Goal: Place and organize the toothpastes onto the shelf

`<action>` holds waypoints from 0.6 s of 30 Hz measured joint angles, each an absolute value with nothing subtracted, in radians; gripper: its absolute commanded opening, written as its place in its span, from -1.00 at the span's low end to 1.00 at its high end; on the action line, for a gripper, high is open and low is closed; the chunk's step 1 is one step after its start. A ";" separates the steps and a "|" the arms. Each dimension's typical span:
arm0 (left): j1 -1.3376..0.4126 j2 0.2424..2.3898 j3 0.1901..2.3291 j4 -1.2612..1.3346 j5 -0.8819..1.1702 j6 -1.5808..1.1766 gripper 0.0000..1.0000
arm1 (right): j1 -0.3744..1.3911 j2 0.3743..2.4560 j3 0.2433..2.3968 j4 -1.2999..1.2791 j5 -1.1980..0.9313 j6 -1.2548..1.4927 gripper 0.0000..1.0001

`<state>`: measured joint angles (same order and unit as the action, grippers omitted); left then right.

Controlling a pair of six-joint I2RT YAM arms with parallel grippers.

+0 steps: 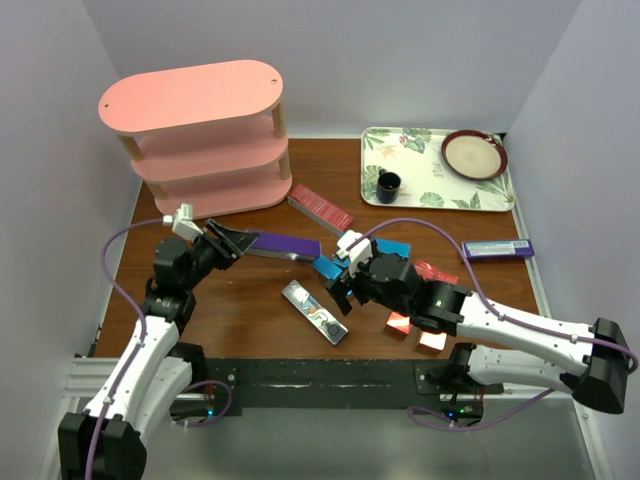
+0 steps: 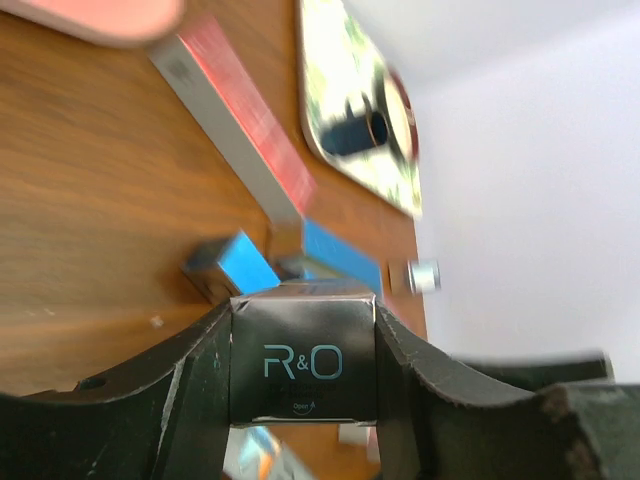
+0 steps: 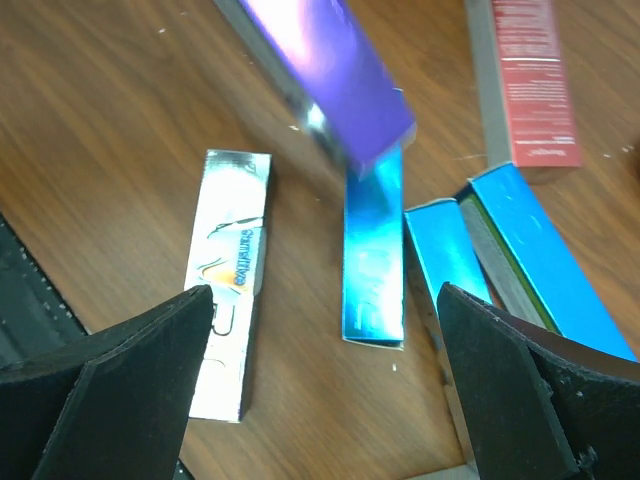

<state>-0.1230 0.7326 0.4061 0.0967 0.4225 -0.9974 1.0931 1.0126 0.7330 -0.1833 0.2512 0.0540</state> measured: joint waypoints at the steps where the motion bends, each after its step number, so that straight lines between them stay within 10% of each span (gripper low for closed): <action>1: -0.121 0.715 0.379 0.120 0.364 -1.021 -0.87 | 1.093 0.998 0.724 -0.183 0.265 0.057 0.97; 18: -0.111 0.920 0.048 0.756 -0.459 -1.407 -0.76 | 1.093 0.854 0.645 -0.181 0.347 0.065 0.97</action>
<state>-0.1108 0.9199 0.0479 0.7555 -0.4595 -1.4075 1.0931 0.8543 0.6445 -0.1814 0.3470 0.0650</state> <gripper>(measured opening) 0.541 0.986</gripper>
